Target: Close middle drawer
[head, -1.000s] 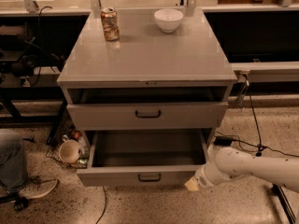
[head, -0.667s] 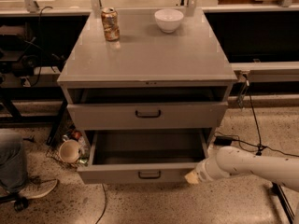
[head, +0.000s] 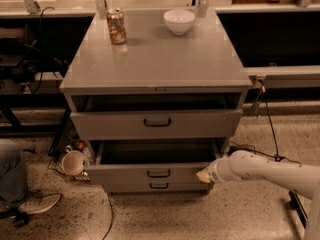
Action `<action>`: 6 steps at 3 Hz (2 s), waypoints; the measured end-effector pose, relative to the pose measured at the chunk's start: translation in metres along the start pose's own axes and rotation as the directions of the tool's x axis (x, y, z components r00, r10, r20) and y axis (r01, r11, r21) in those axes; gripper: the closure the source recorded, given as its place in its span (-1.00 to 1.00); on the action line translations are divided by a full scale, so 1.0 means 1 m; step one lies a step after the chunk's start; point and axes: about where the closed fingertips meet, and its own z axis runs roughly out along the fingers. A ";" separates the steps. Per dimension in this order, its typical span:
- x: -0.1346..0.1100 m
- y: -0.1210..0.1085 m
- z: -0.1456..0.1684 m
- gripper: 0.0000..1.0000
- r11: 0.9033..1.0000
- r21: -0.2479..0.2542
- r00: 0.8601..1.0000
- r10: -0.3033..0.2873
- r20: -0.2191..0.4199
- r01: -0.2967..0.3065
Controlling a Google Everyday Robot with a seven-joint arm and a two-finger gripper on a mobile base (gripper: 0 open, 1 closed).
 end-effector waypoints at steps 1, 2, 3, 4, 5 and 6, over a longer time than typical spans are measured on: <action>0.002 0.001 -0.001 1.00 1.000 0.000 1.000 0.000 0.000 0.000; -0.025 -0.017 0.010 1.00 0.999 0.023 0.998 -0.024 0.050 0.022; -0.039 -0.026 0.016 1.00 0.999 0.035 0.996 -0.036 0.077 0.034; -0.058 -0.036 0.024 1.00 0.998 0.046 0.993 -0.054 0.109 0.049; -0.057 -0.035 0.022 1.00 0.998 0.048 0.992 -0.057 0.113 0.052; -0.056 -0.035 0.022 1.00 0.998 0.048 0.992 -0.057 0.113 0.052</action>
Offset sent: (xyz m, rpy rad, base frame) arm 0.1035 0.0057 0.0171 0.0193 -0.1943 0.0011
